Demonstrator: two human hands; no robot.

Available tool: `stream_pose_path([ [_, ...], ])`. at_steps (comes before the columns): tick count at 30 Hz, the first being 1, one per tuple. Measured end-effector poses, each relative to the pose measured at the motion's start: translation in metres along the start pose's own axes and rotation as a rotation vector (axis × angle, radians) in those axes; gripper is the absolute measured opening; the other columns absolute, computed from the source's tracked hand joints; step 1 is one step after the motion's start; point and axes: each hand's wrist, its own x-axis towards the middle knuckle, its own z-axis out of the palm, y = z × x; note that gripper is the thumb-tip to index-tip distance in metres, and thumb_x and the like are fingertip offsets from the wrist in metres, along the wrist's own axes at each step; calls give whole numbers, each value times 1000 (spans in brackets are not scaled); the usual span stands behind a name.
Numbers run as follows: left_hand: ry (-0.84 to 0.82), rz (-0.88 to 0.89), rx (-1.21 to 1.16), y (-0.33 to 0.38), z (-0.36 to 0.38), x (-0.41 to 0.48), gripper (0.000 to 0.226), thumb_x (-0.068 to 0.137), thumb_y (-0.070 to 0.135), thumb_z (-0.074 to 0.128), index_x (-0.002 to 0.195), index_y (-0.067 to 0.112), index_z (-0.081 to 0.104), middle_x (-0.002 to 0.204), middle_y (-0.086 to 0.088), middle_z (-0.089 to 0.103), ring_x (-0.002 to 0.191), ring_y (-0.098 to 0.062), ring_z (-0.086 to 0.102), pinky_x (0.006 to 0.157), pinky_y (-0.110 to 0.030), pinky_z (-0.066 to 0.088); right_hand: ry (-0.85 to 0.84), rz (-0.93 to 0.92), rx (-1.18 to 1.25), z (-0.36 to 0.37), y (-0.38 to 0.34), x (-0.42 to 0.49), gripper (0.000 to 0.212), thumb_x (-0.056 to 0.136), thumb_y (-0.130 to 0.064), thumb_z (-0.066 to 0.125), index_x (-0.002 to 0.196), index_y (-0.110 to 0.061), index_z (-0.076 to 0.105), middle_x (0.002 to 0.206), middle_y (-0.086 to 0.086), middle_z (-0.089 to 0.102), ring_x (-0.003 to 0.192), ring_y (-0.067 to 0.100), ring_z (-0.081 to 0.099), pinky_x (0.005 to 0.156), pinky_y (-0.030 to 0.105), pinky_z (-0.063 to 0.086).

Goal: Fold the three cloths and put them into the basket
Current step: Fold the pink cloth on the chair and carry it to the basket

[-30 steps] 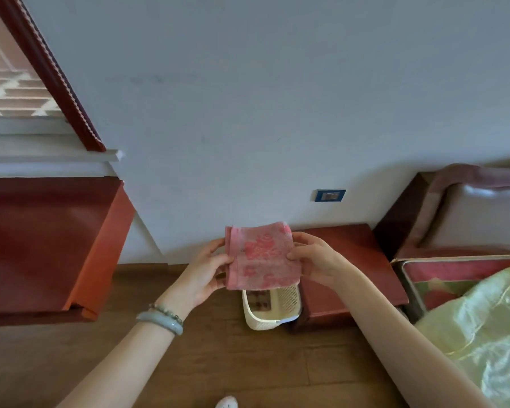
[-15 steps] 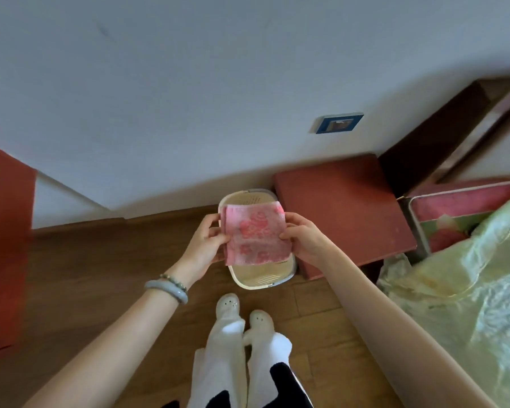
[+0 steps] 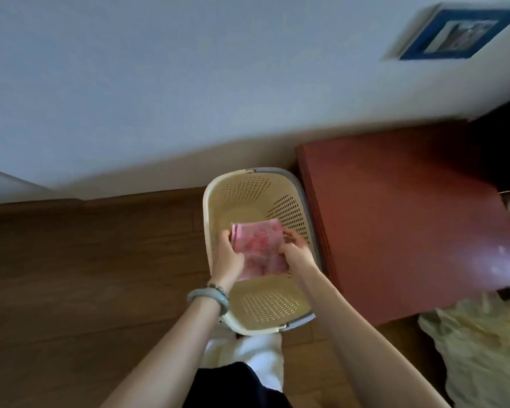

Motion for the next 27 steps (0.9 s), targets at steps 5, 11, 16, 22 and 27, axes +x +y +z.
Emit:
stream_pose_path([
  [5,184,-88,6,-49,40,71,30,89,5,52,116,17,47,110,-2,61,97,-23,62,69,-31,52,-13,72,17,23,52,85,42,81,9,45,103,-23,61,106,2,64,94,18,60,85,37,54],
  [11,310,-112,151,-64,65,123,31,84,2,52,114,10,55,103,-5,60,87,-24,57,75,-35,48,-12,19,38,44,81,156,44,79,12,43,98,-19,66,113,11,66,102,26,61,90,38,51],
  [16,339,-278,220,-67,83,138,42,85,3,43,127,7,47,128,-21,52,114,-40,52,97,-48,44,-13,38,62,47,99,180,41,83,11,41,106,-12,65,119,13,63,110,31,58,97,43,47],
  [22,363,-364,197,-61,81,125,56,92,4,42,145,5,22,150,-22,24,134,-40,27,109,-45,21,36,85,17,35,96,158,64,82,14,35,137,-18,44,138,9,48,122,26,48,82,27,43],
  [27,280,-244,46,-35,71,82,67,85,-2,44,145,11,17,151,-19,21,134,-39,31,110,-47,29,6,58,74,26,64,103,66,79,18,36,136,-13,44,138,13,47,124,25,47,84,27,44],
])
